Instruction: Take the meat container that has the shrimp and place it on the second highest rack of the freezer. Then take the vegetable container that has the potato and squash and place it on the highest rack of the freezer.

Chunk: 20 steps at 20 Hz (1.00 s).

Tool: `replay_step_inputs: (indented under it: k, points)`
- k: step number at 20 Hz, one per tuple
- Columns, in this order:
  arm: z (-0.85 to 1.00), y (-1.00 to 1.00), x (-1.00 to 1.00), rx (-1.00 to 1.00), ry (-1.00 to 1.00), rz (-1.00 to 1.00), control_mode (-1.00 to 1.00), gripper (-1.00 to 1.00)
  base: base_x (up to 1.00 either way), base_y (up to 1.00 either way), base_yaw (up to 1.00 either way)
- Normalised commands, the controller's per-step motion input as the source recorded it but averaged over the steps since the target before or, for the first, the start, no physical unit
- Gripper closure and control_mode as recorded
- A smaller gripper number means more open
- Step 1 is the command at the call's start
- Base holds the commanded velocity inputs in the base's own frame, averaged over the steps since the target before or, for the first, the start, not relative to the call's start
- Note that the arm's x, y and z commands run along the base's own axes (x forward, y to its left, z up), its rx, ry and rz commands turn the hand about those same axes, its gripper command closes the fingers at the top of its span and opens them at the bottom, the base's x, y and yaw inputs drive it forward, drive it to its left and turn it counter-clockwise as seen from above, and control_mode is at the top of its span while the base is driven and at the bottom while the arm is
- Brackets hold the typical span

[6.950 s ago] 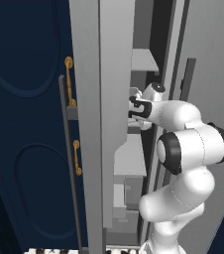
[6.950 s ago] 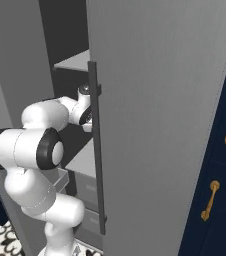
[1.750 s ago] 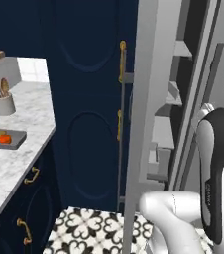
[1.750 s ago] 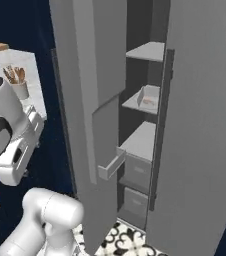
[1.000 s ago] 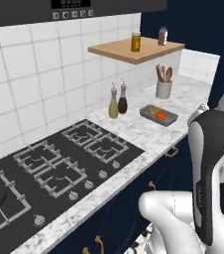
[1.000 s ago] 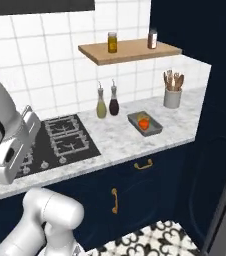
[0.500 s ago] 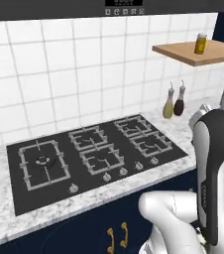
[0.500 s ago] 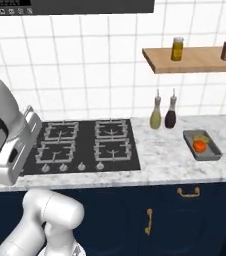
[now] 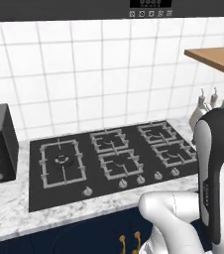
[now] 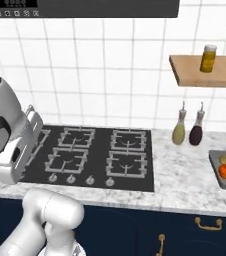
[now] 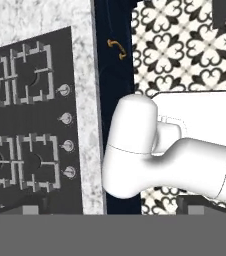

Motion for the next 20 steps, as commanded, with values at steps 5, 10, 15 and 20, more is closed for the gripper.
replay_step_inputs:
  k: [5, 10, 15, 20]
  points:
    - [0.0, 0.0, 0.0, 0.0, 0.0, 0.0, 1.0, -1.0, 0.12, -0.99, 0.2]
    - [0.0, 0.0, 0.0, 0.0, 0.0, 0.0, 1.0, -1.0, 0.0, -1.0, 0.06]
    - [0.0, 0.0, 0.0, 0.0, 0.0, 0.0, 1.0, -1.0, 0.04, -0.99, 0.0]
    - [0.0, 0.0, 0.0, 0.0, 0.0, 0.0, 1.0, -1.0, 0.17, -0.86, 0.0]
